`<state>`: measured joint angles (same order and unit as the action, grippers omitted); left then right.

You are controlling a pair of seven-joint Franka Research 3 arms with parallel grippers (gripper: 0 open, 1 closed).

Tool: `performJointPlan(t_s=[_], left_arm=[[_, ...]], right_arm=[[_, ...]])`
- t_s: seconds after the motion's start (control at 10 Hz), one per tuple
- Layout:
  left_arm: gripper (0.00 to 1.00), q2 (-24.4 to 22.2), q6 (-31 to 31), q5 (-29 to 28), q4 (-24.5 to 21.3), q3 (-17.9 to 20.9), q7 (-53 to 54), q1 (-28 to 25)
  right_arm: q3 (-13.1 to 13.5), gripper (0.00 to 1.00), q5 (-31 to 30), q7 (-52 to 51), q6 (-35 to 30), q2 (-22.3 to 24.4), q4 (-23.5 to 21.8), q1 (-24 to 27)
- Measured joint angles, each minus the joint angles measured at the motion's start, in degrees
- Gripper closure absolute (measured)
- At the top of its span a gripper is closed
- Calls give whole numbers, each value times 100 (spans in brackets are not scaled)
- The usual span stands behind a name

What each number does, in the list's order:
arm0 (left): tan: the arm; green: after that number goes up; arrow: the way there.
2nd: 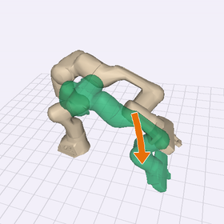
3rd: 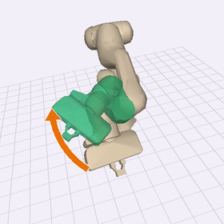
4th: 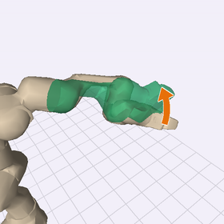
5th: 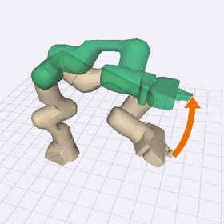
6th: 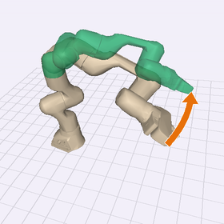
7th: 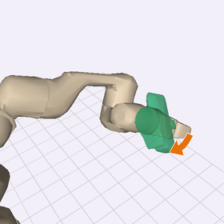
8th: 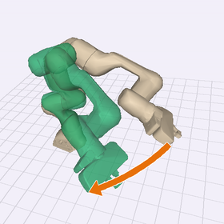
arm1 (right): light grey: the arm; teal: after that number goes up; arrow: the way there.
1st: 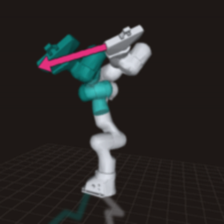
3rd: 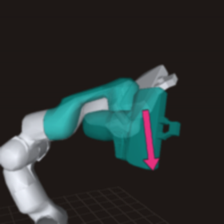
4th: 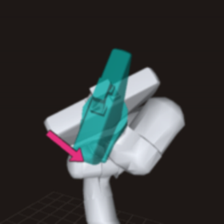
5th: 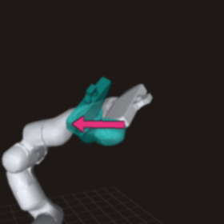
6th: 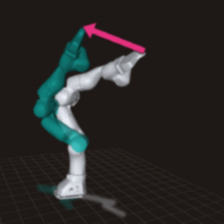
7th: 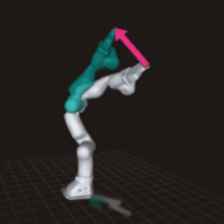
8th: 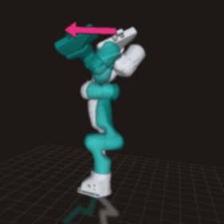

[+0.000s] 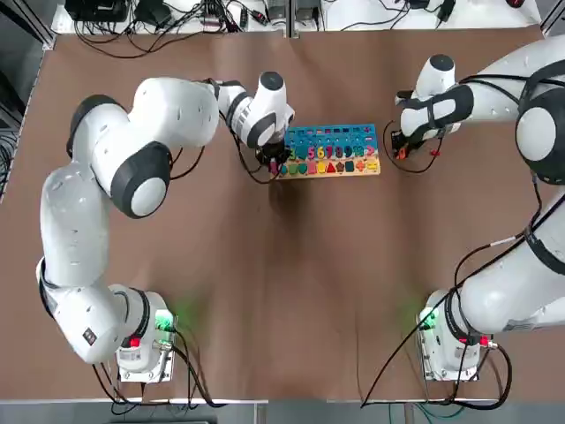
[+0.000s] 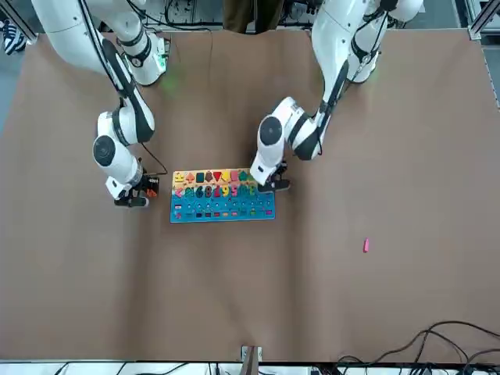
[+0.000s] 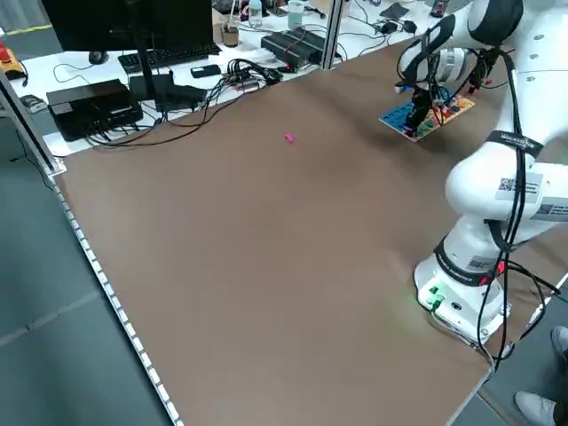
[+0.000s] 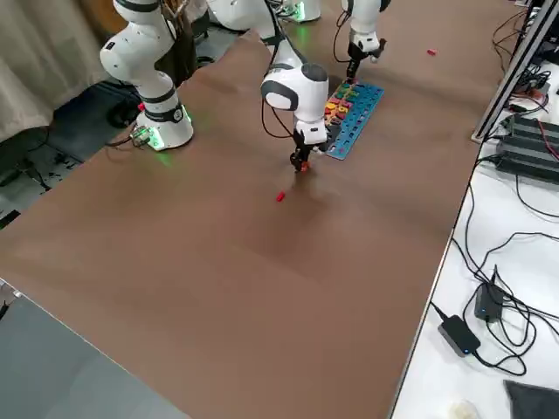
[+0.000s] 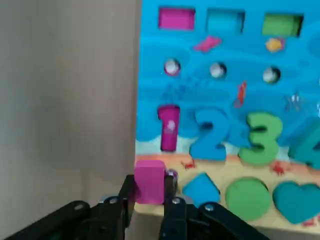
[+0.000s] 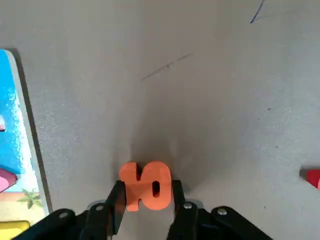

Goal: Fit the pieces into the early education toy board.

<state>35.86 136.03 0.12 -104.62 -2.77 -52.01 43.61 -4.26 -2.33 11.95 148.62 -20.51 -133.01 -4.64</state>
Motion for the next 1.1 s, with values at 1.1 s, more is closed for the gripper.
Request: performJointPlan(t_s=[1.1], left_arm=[[74, -324, 387, 0, -444, -16, 21, 46]], right_arm=[[-9, 60, 83, 11, -778, 348, 202, -3]])
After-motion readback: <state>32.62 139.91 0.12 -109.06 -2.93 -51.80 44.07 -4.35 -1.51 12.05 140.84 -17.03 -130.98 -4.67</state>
